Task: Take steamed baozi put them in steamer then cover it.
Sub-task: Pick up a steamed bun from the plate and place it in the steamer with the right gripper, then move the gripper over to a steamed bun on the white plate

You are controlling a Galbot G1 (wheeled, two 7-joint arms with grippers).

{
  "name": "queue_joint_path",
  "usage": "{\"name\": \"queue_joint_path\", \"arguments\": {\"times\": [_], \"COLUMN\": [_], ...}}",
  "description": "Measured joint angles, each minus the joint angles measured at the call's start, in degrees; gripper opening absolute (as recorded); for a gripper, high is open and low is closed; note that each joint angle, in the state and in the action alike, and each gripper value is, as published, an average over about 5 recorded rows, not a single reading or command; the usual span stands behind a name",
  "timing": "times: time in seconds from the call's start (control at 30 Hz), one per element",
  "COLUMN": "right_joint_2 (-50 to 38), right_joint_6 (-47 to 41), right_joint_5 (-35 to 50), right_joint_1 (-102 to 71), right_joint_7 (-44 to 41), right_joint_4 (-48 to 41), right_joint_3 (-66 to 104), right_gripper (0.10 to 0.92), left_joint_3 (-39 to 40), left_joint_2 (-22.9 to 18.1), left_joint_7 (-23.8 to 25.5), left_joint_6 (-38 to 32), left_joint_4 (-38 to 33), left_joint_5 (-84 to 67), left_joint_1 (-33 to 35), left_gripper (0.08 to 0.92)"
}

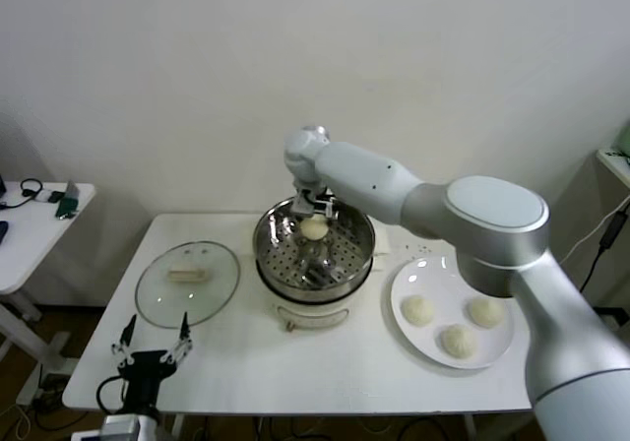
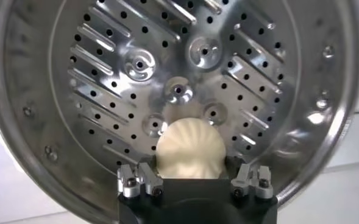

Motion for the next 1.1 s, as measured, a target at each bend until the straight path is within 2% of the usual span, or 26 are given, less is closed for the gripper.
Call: {"name": "queue_joint_path", "arguments": {"times": [0.2,0.43,0.63,0.83,1.1], "right_joint_2": [0.75,0.75,-0.79,-4.98,-16.08], "right_joint_6": [0.37,1.0,0.75,-2.4,-15.31], "right_joint_5": [-1.16,-1.25,2.24,11.11,31.53], "right_joint_1": [-1.09,-1.06,1.52,6.64,16.9], "right_joint_7": [-0.47,-2.01,-4.92,-6.11,-0.78], "right_joint_4": [-1.16,-1.25,0.94,5.22,16.82], "right_joint_3": [0.89,2.12,1.81,-1.06,-11.13], "right_gripper": [0.818,0.823,0.823,0.823,0.823], "left_joint_3": [-0.07,-0.2,-0.13,0.1,0.17], "left_joint_2": [-0.03,-0.03,-0.06,-0.19,-0.14], "left_joint_7": [-0.11,-0.23,-0.41,-0.53,-0.68], "left_joint_6": [-0.05,-0.09,-0.12,-0.06,0.26], "left_joint_4": [0.16,0.15,0.03,-0.25,-1.44], "left_joint_5": [0.0,0.0,-0.01,-0.01,-0.21], "left_joint_1": [0.2,0.44,0.58,0.54,0.69], "left_gripper": [0.823,0.823,0.823,0.823,0.823]}}
